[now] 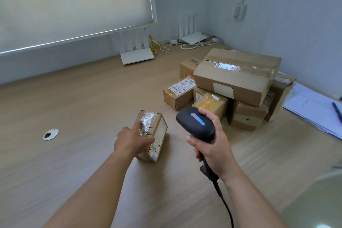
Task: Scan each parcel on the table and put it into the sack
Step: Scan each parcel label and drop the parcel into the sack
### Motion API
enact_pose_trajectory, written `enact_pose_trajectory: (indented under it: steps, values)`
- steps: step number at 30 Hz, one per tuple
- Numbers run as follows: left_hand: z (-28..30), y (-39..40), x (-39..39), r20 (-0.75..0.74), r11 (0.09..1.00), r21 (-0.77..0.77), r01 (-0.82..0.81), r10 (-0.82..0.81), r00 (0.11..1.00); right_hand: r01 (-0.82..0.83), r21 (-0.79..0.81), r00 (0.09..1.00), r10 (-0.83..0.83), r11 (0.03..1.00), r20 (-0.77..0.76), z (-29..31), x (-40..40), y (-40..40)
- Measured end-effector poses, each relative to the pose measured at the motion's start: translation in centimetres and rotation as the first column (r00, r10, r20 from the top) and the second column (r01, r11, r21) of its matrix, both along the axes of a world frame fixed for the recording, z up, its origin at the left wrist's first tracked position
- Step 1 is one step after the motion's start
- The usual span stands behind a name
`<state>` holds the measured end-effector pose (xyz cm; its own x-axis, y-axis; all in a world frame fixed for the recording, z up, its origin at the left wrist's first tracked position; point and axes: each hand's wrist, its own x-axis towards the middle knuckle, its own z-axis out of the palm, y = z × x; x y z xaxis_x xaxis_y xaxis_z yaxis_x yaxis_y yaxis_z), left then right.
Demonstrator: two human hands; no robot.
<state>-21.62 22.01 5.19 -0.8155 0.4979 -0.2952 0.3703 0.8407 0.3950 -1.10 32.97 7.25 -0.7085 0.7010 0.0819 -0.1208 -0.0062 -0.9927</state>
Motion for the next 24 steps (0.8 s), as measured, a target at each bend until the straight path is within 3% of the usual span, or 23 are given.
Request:
enact_pose_trajectory:
  steps: [4, 7, 10, 14, 24]
  values:
    - [0.2, -2.8, 0.0, 0.243, 0.928, 0.289, -0.236, 0.167, 0.955, -0.022, 0.008, 1.0, 0.022, 1.0, -0.006, 0.4, 0.8, -1.3]
    - [0.6, -5.4, 0.8, 0.407, 0.773, 0.476, -0.419, 0.229, 0.884, -0.053, 0.021, 0.999, 0.053, 0.998, -0.004, 0.3, 1.3, -2.6]
    - [1.6, -8.0, 2.2, 0.526, 0.627, 0.568, -0.534, 0.223, 0.821, -0.103, 0.015, 0.995, 0.104, 0.995, -0.009, 0.5, 1.8, -4.5]
    - [2.4, -11.6, 3.9, 0.503, 0.52, 0.658, -0.544, 0.234, 0.832, -0.211, 0.004, 0.977, 0.211, 0.977, -0.005, 0.5, 2.7, -7.3]
    - [4.5, -21.8, 6.8, 0.362, 0.418, 0.774, -0.475, 0.324, 0.874, -0.487, -0.029, 0.874, 0.486, 0.873, -0.023, 1.4, 3.9, -14.6]
